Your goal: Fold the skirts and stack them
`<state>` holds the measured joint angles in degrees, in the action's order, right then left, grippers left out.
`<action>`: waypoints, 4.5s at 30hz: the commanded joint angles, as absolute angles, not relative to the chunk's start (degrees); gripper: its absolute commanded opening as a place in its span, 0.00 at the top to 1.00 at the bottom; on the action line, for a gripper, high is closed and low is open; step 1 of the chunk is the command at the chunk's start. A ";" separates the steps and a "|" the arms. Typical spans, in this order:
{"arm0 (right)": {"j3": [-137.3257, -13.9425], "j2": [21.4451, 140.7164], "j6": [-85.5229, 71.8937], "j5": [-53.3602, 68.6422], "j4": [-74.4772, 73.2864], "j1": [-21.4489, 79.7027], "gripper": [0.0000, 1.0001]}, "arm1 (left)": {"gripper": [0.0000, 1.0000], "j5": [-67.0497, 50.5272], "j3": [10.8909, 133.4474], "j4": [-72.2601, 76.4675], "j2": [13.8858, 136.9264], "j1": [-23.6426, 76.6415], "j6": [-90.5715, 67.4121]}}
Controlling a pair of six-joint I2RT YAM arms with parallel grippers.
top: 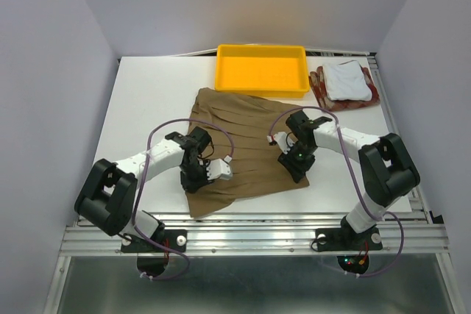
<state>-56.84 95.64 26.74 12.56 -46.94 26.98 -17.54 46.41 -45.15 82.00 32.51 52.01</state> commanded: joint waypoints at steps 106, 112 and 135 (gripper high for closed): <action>-93.51 116.54 42.98 21.27 -45.17 6.94 0.38 | 0.43 -29.25 70.11 -23.88 92.52 14.51 65.66; -99.40 121.37 46.23 21.97 -51.93 5.19 0.32 | 0.41 -35.32 94.10 -35.41 110.81 12.22 57.40; -108.53 129.55 53.43 30.23 -68.19 4.66 0.28 | 0.48 -36.83 106.01 -42.63 131.57 12.83 56.51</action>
<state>-105.01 128.31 51.20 28.67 -62.85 4.51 -37.50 108.88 -40.84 132.90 12.43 56.25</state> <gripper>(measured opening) 0.720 0.561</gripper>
